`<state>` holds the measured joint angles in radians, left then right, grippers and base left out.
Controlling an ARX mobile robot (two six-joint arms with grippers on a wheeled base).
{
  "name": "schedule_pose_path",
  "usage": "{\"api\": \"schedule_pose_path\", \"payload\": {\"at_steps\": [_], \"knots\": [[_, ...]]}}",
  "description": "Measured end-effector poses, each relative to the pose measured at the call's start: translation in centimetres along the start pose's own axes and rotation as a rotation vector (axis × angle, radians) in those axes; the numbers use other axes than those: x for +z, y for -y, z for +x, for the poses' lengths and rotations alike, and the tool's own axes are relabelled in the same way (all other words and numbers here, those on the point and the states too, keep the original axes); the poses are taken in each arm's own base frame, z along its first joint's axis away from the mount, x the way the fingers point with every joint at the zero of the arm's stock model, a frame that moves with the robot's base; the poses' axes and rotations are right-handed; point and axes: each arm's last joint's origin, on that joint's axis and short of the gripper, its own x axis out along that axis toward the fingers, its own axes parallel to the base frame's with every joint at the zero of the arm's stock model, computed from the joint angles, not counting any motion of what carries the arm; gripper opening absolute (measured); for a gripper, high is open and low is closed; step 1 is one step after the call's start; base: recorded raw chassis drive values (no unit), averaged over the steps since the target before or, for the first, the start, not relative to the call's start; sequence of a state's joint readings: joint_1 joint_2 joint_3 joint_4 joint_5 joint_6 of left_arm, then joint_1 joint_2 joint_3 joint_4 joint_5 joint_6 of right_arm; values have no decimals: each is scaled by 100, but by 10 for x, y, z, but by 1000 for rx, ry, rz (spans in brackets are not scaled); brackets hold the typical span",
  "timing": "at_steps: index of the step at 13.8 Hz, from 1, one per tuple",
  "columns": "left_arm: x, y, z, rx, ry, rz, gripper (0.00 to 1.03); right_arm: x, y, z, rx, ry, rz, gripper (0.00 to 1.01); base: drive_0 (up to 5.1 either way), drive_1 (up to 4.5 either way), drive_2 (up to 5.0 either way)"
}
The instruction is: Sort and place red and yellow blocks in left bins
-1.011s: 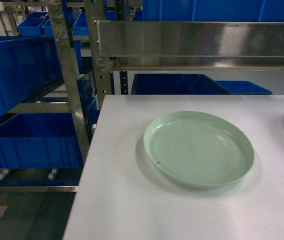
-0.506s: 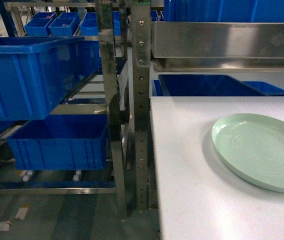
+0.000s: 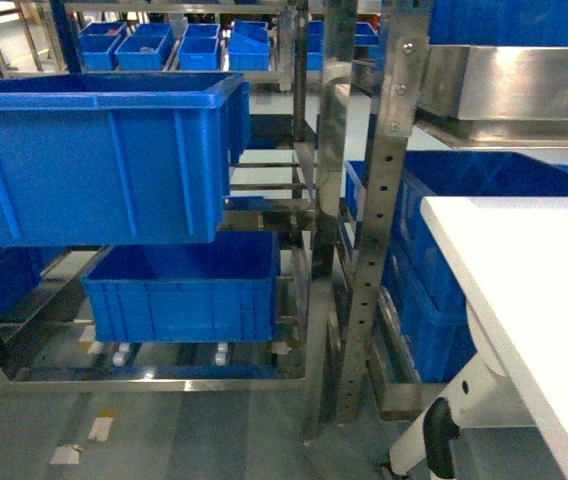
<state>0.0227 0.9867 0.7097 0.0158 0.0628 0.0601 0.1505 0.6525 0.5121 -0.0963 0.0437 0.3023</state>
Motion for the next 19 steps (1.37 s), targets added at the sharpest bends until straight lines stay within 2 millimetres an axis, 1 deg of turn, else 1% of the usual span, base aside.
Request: {"api": "schedule_pose_path", "payload": {"at_steps": [19], "knots": [[0, 0, 0, -2, 5, 1, 27, -1, 0, 1, -3, -6, 0, 29, -474, 122, 365]]}}
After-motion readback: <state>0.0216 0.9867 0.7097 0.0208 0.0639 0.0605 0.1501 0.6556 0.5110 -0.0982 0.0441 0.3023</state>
